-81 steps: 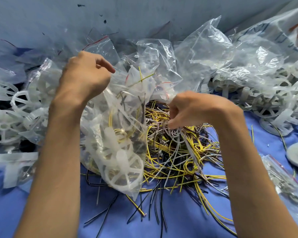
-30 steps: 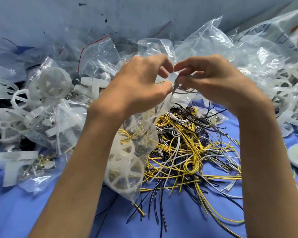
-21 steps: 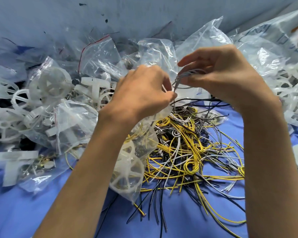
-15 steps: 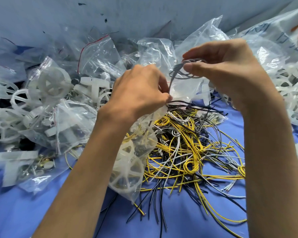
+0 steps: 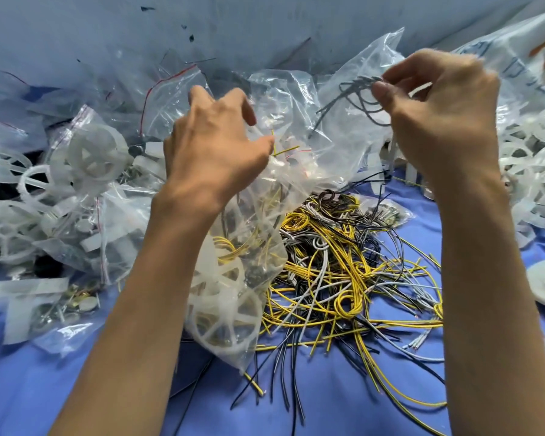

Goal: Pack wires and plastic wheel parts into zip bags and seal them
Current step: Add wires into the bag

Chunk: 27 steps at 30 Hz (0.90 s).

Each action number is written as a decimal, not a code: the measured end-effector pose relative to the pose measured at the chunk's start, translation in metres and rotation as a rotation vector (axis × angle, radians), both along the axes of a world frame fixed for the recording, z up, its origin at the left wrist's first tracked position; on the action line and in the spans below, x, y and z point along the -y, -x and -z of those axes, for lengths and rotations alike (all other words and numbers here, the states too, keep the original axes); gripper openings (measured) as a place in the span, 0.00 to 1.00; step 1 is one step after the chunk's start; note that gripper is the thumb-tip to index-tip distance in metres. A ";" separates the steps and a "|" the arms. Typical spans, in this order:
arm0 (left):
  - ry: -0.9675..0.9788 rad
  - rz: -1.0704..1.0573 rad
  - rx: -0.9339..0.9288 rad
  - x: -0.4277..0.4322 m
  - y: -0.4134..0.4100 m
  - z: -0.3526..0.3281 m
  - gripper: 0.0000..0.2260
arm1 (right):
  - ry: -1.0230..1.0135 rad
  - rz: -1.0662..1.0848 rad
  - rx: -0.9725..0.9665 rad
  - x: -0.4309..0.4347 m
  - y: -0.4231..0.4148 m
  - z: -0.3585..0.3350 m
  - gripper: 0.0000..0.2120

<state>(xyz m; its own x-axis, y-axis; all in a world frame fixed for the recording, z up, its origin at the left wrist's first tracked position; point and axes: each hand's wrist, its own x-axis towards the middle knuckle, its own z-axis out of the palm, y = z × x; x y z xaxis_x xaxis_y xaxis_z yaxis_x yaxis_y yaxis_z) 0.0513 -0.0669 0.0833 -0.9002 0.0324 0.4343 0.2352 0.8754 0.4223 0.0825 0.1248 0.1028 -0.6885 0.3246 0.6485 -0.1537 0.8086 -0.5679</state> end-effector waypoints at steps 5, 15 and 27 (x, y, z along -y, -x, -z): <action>0.072 0.011 0.151 0.011 0.006 0.000 0.13 | 0.051 -0.043 0.052 0.004 0.001 0.001 0.07; -0.016 0.235 0.188 0.011 -0.003 -0.008 0.13 | -0.022 -0.182 0.246 0.006 0.002 0.004 0.09; 0.006 0.474 0.201 0.005 -0.020 -0.020 0.15 | -0.082 -0.528 0.601 0.014 -0.006 0.004 0.12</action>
